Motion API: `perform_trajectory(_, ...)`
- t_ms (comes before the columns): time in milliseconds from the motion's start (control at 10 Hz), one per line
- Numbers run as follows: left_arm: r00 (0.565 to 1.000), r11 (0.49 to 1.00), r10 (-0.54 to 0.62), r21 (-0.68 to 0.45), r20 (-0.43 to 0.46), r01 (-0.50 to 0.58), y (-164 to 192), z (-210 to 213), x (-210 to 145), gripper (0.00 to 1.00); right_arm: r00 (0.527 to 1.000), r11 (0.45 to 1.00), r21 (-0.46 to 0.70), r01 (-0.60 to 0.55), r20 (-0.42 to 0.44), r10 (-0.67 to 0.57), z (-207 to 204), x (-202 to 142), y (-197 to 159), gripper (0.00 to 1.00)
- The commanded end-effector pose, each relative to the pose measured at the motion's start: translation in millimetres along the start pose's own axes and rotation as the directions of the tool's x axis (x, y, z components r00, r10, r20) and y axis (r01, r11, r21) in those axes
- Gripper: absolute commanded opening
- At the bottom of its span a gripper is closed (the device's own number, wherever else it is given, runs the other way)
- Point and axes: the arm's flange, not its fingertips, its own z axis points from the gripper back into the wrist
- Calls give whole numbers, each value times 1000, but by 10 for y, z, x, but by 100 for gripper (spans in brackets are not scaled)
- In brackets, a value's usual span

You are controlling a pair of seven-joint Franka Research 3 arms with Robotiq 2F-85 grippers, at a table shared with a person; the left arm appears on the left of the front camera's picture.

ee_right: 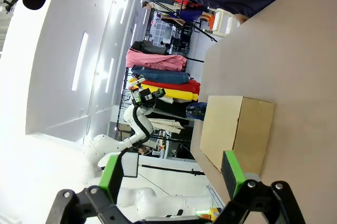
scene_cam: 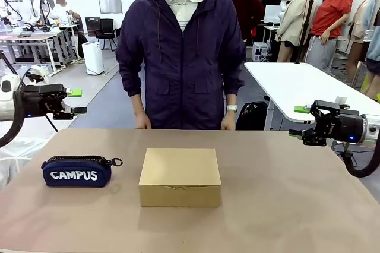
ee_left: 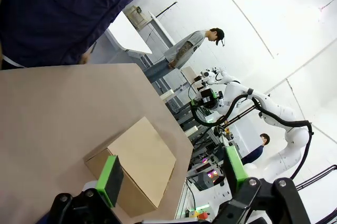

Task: Pack the items into the box.
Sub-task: Close the Mailer Box.

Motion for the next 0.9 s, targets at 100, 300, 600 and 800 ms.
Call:
perform_trajectory(100,1000,1000,-17,6,-14,18,-14,17,11,100,1000,1000,10,-4,-6,4,-9,11,40,100)
perform_trajectory(300,1000,1000,-17,6,-14,18,-14,17,11,100,1000,1000,10,-4,-6,4,-9,11,40,100)
perform_trajectory(600,1000,1000,-17,6,-14,18,-14,17,11,100,1000,1000,10,-4,-6,4,-9,11,40,100)
perform_trajectory(800,1000,1000,-17,6,-14,18,-14,17,11,100,1000,1000,10,-4,-6,4,-9,11,40,100)
